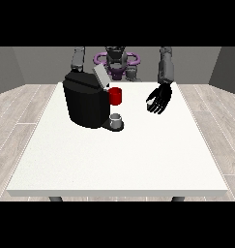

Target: Insert the coffee pod into the coffee machine and close the lid

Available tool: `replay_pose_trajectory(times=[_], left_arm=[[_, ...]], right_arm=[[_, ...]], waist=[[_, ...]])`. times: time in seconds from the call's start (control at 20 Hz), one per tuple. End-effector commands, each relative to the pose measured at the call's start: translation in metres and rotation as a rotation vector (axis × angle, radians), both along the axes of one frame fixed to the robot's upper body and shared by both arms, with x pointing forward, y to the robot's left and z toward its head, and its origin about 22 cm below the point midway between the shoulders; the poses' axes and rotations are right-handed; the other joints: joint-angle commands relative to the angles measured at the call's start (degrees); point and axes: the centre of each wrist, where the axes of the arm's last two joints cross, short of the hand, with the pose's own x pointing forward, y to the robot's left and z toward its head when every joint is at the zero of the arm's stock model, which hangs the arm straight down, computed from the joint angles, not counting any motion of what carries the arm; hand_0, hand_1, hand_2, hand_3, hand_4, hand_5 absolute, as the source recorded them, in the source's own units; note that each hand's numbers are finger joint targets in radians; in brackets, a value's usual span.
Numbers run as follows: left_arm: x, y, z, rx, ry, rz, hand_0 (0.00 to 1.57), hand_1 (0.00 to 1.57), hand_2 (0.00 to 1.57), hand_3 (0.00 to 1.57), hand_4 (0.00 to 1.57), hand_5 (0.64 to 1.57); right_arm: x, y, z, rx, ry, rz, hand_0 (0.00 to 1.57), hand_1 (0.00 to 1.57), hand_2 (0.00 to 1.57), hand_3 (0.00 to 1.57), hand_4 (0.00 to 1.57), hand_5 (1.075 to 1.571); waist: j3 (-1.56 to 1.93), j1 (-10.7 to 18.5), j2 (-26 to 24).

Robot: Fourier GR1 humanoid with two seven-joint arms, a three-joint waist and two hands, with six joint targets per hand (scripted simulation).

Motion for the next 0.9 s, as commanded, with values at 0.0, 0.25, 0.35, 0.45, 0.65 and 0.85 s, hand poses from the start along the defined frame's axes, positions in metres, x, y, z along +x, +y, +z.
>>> replay_pose_trajectory(times=[0.0,0.25,0.35,0.45,0.65,0.85], left_arm=[[0.007,0.002,-0.003,0.086,-0.005,-0.012,1.04,1.04,1.11,0.91,0.46,1.571],[0.011,-0.024,-0.011,0.236,0.103,-0.045,0.83,0.83,1.00,0.86,0.34,1.571],[0.010,-0.013,-0.009,0.273,0.129,-0.070,0.91,0.91,1.04,0.89,0.33,1.571],[0.015,0.000,-0.002,0.315,0.153,-0.023,0.76,0.76,0.93,0.77,0.35,1.571],[0.015,-0.013,-0.011,0.337,0.142,-0.080,0.76,0.76,0.98,0.86,0.40,1.571],[0.011,-0.012,-0.030,0.305,0.162,-0.081,1.04,1.04,1.12,1.01,0.40,1.571]], right_arm=[[-0.008,0.016,-0.008,-0.005,0.024,0.045,0.00,0.00,0.00,0.00,0.00,1.571],[0.007,0.000,-0.003,-0.002,0.054,0.033,0.00,0.00,0.00,0.00,0.00,1.571],[0.001,0.000,-0.024,0.032,0.041,0.009,0.00,0.00,0.00,0.00,0.00,1.571],[-0.002,0.011,-0.021,0.016,0.039,0.013,0.00,0.00,0.00,0.00,0.00,1.571],[0.001,-0.018,-0.040,0.029,0.058,-0.021,0.00,0.00,0.00,0.00,0.00,1.571],[0.001,0.006,-0.019,-0.063,0.107,-0.070,0.00,0.00,0.00,0.00,0.00,1.571]], waist=[[0.00,-1.32,-0.23],[0.03,-1.27,-2.96],[0.04,0.05,-2.12],[0.02,-1.41,-0.67],[0.03,0.47,-1.55],[-0.02,-0.15,-4.11]])
